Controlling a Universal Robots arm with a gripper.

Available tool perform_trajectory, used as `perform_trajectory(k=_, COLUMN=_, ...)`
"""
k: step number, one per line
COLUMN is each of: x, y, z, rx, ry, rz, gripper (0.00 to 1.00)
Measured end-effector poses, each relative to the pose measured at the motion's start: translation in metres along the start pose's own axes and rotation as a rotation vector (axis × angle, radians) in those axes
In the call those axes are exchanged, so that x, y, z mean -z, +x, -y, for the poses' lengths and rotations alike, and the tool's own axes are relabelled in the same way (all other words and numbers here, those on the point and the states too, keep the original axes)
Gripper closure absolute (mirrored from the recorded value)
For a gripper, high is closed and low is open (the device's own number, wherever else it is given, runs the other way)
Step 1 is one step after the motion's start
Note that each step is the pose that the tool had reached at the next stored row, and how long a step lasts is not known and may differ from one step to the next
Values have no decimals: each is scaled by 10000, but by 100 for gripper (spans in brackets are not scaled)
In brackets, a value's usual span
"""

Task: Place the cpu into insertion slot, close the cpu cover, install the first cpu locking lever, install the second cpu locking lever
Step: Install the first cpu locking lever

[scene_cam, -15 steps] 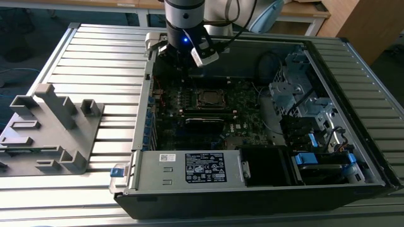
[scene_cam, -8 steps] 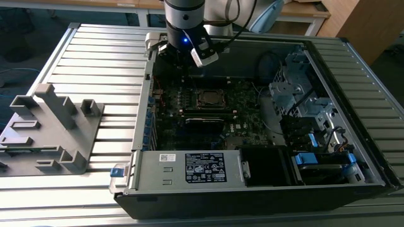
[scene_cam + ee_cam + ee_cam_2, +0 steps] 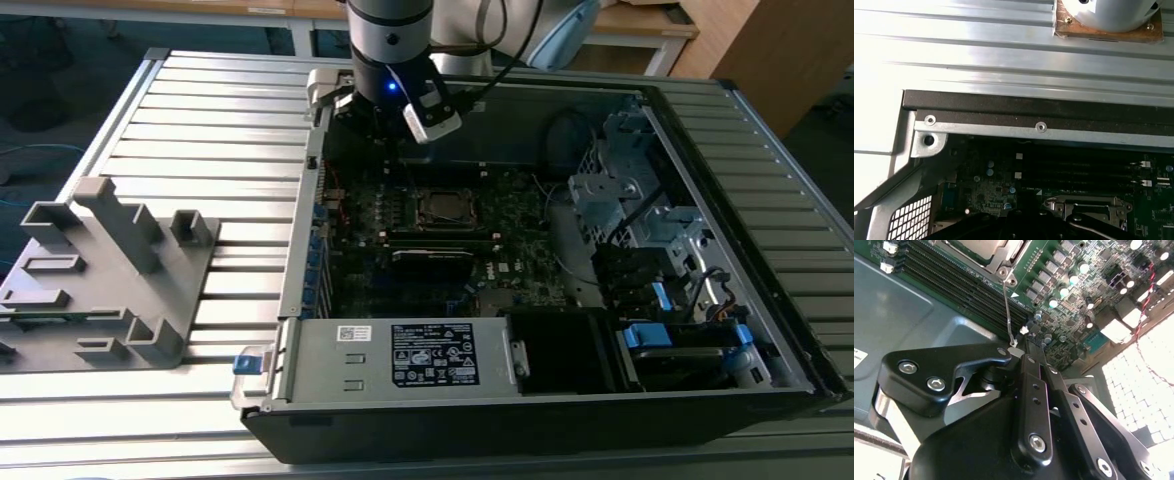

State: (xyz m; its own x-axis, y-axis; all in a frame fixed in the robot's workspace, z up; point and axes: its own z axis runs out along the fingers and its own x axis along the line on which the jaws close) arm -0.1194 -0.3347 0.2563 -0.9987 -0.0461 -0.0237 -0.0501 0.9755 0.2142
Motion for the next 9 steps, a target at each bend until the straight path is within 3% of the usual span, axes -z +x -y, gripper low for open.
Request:
perform_trajectory(k=3, x=-1, y=0, z=-1, rx=-1, ry=-48, rz=4, gripper=90)
perform_trajectory(k=9, x=-3, y=-19, z=1, rx=-1, ry=-48, rz=3, gripper=90)
